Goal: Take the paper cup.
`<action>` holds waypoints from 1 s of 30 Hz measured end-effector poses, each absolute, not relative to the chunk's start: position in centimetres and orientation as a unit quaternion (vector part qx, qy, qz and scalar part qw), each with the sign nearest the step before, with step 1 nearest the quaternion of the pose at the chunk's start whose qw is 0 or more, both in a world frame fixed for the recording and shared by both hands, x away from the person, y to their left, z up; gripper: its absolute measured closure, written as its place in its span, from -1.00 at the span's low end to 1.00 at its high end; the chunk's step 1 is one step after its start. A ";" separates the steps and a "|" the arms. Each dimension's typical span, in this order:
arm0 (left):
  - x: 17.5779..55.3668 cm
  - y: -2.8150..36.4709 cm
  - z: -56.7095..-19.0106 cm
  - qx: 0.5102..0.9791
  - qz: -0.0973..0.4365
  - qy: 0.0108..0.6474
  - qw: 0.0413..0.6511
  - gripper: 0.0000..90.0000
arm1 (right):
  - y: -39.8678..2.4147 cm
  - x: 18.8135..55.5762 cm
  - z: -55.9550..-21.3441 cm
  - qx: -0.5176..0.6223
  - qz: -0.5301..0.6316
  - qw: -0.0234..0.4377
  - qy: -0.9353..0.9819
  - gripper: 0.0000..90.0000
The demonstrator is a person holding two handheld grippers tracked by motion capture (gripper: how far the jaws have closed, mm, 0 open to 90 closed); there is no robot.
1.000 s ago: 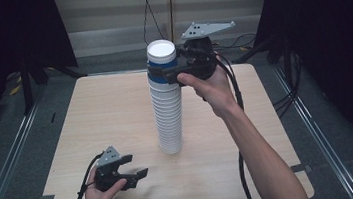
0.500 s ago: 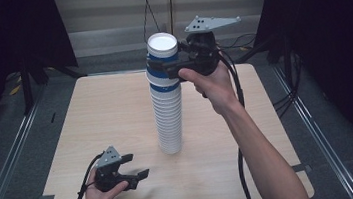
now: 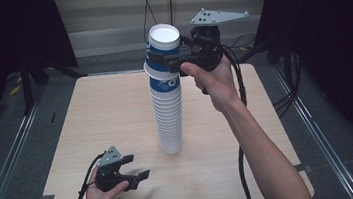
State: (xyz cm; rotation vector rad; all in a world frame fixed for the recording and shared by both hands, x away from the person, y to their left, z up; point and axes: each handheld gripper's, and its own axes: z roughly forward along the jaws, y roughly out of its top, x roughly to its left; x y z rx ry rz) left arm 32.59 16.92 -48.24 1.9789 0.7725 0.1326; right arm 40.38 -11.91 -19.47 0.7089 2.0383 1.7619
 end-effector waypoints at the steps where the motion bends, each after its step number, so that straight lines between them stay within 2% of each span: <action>1: 32.6 16.9 -48.2 0.813 0.054 0.317 0.485 -0.64 | -11.9 40.4 -19.5 0.250 0.622 0.177 0.720 -0.44; 21: 32.5 16.8 -48.2 0.815 0.057 0.314 0.483 -0.63 | -13.1 39.6 -17.9 0.261 0.639 0.175 0.702 -0.43; 30: 32.4 16.6 -48.2 0.819 0.061 0.309 0.479 -0.63 | -15.6 38.9 -17.9 0.265 0.649 0.173 0.692 -0.43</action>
